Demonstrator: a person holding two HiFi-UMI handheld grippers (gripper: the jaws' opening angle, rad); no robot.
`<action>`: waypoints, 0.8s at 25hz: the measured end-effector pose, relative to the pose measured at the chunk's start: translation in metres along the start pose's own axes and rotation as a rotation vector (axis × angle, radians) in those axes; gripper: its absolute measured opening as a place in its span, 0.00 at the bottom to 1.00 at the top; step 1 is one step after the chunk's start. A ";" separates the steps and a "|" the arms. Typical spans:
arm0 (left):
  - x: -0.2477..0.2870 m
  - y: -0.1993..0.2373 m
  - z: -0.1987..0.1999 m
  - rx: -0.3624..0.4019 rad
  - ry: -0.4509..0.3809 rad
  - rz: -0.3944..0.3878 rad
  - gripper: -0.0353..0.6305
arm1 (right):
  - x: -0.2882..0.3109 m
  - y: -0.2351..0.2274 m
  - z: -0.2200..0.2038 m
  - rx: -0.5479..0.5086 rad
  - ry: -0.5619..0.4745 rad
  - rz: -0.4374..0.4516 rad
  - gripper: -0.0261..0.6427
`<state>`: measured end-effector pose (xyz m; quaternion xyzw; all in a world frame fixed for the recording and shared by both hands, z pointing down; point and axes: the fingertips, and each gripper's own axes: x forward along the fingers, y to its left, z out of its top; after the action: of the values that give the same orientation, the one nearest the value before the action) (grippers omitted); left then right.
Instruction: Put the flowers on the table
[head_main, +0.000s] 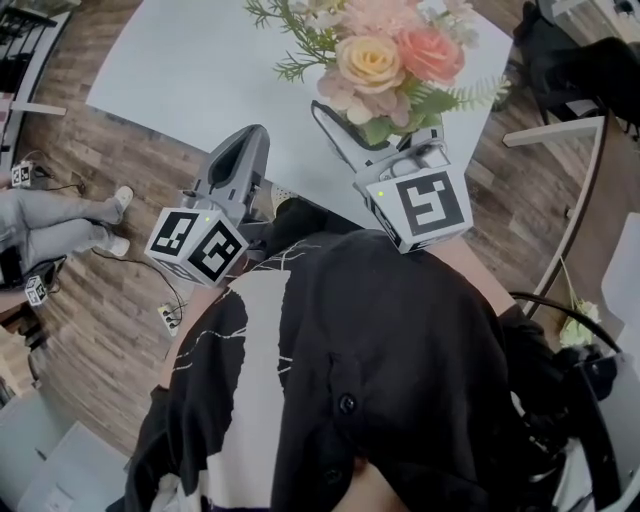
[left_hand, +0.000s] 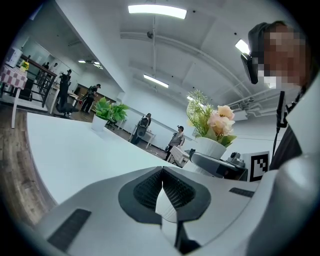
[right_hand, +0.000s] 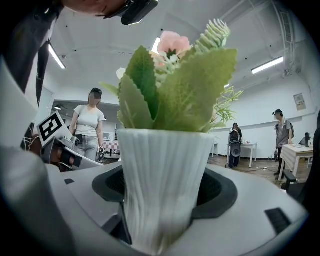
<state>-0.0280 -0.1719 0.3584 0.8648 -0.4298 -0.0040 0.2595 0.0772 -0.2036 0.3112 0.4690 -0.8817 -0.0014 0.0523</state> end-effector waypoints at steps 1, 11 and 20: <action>0.000 0.000 0.000 0.001 0.003 -0.002 0.07 | 0.000 0.000 0.000 0.000 0.001 -0.002 0.56; -0.007 -0.004 -0.006 0.000 0.004 -0.005 0.07 | -0.006 0.003 -0.010 0.022 0.059 0.004 0.58; -0.020 -0.006 0.010 0.027 -0.078 0.047 0.07 | -0.012 0.006 -0.014 0.078 0.074 0.030 0.62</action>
<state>-0.0383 -0.1585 0.3432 0.8570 -0.4599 -0.0260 0.2308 0.0808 -0.1897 0.3246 0.4573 -0.8853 0.0513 0.0666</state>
